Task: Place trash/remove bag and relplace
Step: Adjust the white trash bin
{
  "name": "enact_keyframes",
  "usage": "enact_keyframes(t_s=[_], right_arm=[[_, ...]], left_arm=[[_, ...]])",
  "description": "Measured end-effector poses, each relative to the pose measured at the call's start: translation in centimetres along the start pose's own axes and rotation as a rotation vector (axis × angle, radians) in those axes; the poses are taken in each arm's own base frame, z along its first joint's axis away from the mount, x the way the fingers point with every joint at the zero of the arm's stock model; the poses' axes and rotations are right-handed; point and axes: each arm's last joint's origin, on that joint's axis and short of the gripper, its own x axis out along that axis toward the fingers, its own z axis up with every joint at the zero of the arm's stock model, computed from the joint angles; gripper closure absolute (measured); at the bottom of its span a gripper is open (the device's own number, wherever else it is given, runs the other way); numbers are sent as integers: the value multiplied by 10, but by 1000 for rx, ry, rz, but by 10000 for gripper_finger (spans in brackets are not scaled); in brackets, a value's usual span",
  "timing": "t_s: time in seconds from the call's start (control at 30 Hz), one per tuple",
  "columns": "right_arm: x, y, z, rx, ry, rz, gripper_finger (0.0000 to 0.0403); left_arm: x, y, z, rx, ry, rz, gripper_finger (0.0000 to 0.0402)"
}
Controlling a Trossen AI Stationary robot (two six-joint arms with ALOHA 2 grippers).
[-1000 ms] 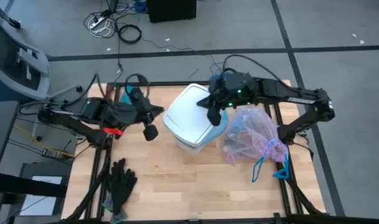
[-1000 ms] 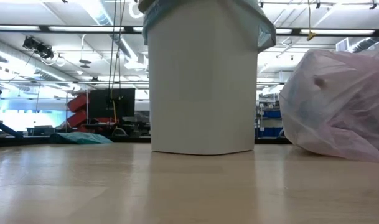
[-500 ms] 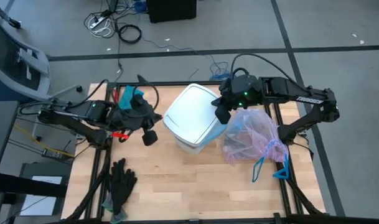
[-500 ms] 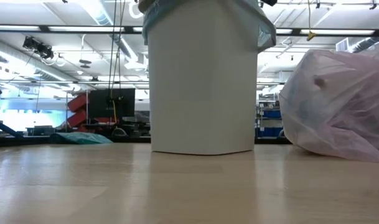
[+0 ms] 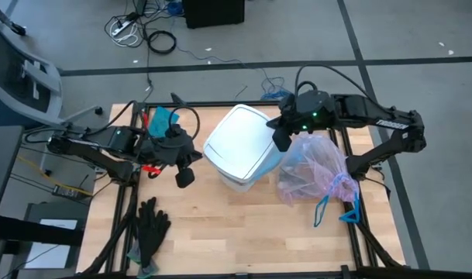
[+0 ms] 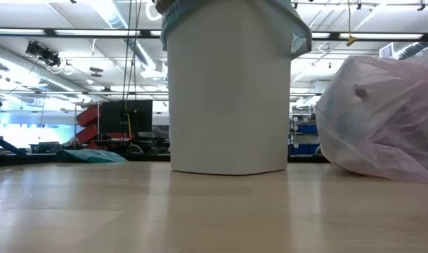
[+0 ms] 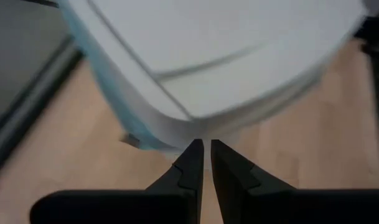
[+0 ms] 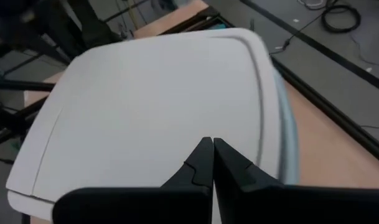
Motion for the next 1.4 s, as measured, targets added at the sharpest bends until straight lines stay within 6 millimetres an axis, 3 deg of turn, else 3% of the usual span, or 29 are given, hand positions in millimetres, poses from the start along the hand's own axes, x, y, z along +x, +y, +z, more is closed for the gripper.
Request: enact_keyframes(t_s=[0.27, 0.4, 0.53, 0.87, 1.13, 1.4], right_arm=[[-15, -4, 1, 11, -34, -3, 403], [-18, -5, 1, 12, -44, -9, 403], [-21, -3, 0, 7, -50, -1, 403], [-23, -2, -7, 8, -14, -47, 403], [-42, -8, -27, 120, 87, -166, 403], [-51, 7, -62, 121, 138, -284, 403]], left_arm=[[15, -14, 5, 74, 24, -157, 362], [31, -16, 19, 96, -109, -34, 362], [30, -17, 28, 101, -205, -45, 362], [30, -14, 21, 131, -129, -13, 362], [31, -10, 13, 114, -63, 49, 362], [37, -6, -2, 106, -42, 57, 362]])
